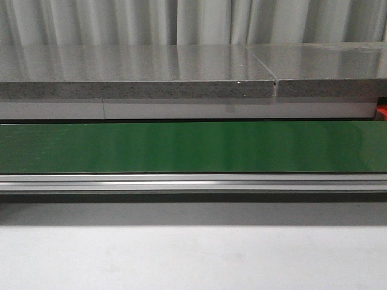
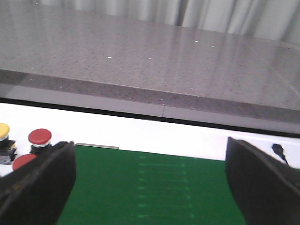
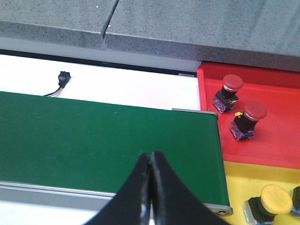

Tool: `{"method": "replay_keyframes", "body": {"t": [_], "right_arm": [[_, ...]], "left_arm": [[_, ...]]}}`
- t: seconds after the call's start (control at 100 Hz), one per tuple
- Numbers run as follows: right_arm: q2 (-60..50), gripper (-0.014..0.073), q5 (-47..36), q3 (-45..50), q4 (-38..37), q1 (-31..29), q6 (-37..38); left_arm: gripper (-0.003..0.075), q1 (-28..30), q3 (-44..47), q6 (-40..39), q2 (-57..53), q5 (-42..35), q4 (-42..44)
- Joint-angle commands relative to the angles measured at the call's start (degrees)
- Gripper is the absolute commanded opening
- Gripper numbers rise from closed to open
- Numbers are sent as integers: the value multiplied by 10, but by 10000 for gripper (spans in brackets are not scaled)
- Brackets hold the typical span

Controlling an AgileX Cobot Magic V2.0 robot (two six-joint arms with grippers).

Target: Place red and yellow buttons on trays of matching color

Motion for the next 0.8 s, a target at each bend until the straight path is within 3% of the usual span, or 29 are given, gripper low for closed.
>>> {"method": "replay_keyframes", "body": {"t": [0.0,0.17,0.4,0.79], "right_arm": [[-1,-68,-37,-16,4,-1,-5],[-1,-68,-37,-16,4,-1,-5],[-1,-68,-37,-16,4,-1,-5],[-1,-68,-37,-16,4,-1,-5]], "left_arm": [[639,39,-51,-18,70,-49,-4],[639,127,-124,-18,207,-32,-48],[639,183,-212,-18,368,6,-58],[639,203,-297,-16,549,59,-55]]}}
